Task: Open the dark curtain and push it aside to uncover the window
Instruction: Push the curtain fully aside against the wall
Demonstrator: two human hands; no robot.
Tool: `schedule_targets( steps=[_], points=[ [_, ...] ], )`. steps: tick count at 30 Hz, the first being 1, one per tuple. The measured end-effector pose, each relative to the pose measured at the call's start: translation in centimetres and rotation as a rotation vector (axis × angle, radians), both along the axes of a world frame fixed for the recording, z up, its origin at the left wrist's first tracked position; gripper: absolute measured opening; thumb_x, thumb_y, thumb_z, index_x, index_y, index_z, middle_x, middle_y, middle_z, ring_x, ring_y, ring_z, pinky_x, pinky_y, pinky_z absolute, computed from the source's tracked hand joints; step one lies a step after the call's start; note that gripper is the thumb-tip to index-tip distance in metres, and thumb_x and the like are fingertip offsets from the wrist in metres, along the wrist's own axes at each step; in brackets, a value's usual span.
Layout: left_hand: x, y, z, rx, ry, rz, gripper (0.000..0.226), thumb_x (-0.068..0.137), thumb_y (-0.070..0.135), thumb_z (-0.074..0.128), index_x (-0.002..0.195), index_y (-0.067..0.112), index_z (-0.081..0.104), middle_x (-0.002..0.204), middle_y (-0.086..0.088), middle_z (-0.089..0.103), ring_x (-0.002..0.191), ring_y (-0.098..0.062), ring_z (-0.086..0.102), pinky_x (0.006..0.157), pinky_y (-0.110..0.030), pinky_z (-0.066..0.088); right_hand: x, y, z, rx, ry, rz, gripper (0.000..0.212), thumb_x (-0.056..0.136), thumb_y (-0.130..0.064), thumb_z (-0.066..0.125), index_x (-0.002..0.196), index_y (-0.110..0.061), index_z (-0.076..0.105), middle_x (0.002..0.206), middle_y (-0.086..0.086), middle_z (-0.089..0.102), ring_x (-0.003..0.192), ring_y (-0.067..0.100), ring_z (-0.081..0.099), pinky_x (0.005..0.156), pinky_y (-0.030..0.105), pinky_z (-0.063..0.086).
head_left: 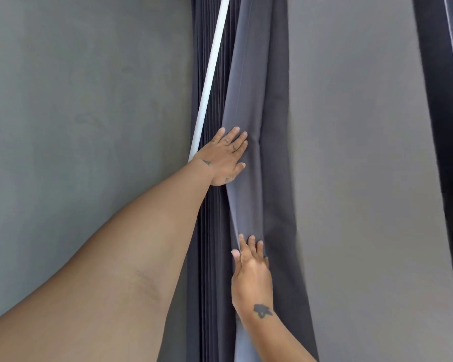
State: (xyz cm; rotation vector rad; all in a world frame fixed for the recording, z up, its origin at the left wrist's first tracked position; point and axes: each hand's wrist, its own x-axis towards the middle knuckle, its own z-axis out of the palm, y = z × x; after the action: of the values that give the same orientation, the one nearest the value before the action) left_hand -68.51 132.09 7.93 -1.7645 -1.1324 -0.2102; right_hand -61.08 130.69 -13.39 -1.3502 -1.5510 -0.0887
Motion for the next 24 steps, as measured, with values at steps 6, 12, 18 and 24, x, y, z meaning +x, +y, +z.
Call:
schedule_targets(
  steps=[6, 12, 18, 24],
  points=[
    [-0.3, 0.6, 0.1, -0.006, -0.01, -0.013, 0.061, 0.101, 0.038, 0.013, 0.151, 0.007, -0.004, 0.16, -0.007, -0.013, 0.146, -0.023, -0.019, 0.116, -0.039, -0.015, -1.0, 2.0, 0.2, 0.021, 0.02, -0.006, 0.127, 0.048, -0.069, -0.043, 0.137, -0.012, 0.027, 0.146, 0.019, 0.029, 0.137, 0.033, 0.019, 0.111, 0.044, 0.022],
    [0.0, -2.3, -0.5, -0.011, 0.008, -0.003, 0.061, 0.1, 0.038, 0.013, 0.151, 0.007, -0.004, 0.16, -0.007, -0.013, 0.146, -0.024, -0.019, 0.117, -0.039, -0.014, -0.9, -1.0, -0.7, 0.023, -0.017, -0.028, 0.12, 0.051, -0.063, -0.046, 0.14, -0.015, 0.019, 0.148, 0.017, 0.027, 0.138, 0.031, 0.016, 0.112, 0.041, 0.02],
    [0.2, -6.6, -1.7, -0.006, 0.066, -0.009, 0.062, 0.1, 0.039, 0.011, 0.15, 0.006, -0.005, 0.161, -0.006, -0.013, 0.147, -0.022, -0.018, 0.118, -0.036, -0.012, -0.2, -6.5, -1.4, -0.051, -0.051, -0.01, 0.063, 0.09, -0.047, -0.01, 0.141, -0.013, 0.003, 0.153, 0.011, 0.011, 0.14, 0.025, 0.004, 0.113, 0.037, 0.013],
    [0.5, -10.9, -5.4, -0.054, 0.079, -0.054, 0.062, 0.1, 0.04, 0.013, 0.151, 0.007, -0.004, 0.161, -0.006, -0.012, 0.147, -0.019, -0.016, 0.118, -0.034, -0.01, 1.9, -13.0, -3.7, -0.034, 0.033, 0.021, 0.057, 0.096, -0.035, 0.028, 0.141, -0.014, -0.001, 0.154, 0.004, 0.003, 0.14, 0.016, -0.004, 0.113, 0.035, 0.009]
  ],
)
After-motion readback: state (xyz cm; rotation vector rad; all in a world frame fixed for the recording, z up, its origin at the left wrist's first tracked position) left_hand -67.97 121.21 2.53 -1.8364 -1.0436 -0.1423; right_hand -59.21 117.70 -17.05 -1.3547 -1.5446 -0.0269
